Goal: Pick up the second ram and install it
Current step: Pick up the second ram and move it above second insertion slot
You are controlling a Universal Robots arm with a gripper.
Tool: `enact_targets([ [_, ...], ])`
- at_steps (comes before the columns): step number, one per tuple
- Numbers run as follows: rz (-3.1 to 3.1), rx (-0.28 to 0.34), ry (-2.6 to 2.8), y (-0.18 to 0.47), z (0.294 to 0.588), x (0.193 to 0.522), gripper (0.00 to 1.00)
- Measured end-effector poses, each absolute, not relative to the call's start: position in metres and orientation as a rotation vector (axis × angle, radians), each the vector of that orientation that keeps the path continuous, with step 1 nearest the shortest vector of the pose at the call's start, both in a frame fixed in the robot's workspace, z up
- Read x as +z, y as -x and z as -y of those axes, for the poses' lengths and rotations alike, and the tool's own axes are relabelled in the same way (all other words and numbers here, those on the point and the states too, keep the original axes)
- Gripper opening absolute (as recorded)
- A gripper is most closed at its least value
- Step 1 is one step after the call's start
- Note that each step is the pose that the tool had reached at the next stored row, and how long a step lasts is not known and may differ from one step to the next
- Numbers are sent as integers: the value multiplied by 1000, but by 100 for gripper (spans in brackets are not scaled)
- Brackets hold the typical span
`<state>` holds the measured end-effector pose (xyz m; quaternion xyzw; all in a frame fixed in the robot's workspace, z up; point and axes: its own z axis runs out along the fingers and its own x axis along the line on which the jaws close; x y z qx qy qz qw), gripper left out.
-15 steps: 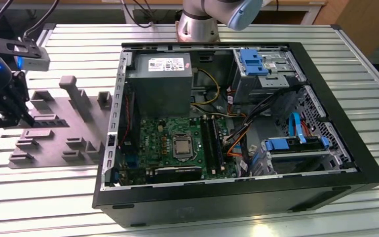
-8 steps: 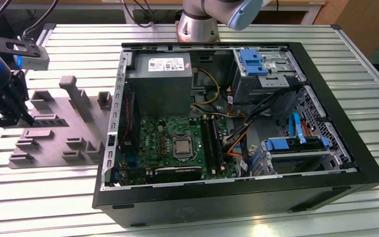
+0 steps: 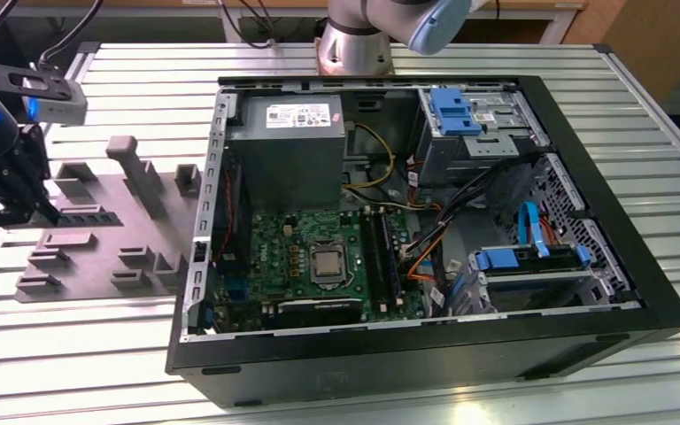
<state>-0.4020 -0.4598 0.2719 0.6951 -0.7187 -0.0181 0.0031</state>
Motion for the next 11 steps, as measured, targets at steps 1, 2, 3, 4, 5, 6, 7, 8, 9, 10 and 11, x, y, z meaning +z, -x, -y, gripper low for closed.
enact_targets([
  [1, 2253, -57, -2179, 402, 460, 272, 14],
  [2, 2253, -57, -2179, 402, 460, 273, 14],
  [3, 2253, -57, -2179, 402, 460, 273, 14],
  [4, 2253, -57, -2179, 402, 460, 273, 14],
  [5, 2253, -57, -2180, 402, 460, 273, 14],
  [6, 2253, -57, -2180, 402, 460, 274, 14],
  [7, 2253, -57, -2179, 402, 460, 274, 14],
  [8, 2253, -57, -2179, 402, 460, 274, 14],
  [9, 2253, -57, -2179, 402, 460, 275, 14],
  [10, 2253, -57, -2180, 402, 460, 275, 14],
  [11, 2253, -57, -2180, 402, 460, 275, 14],
])
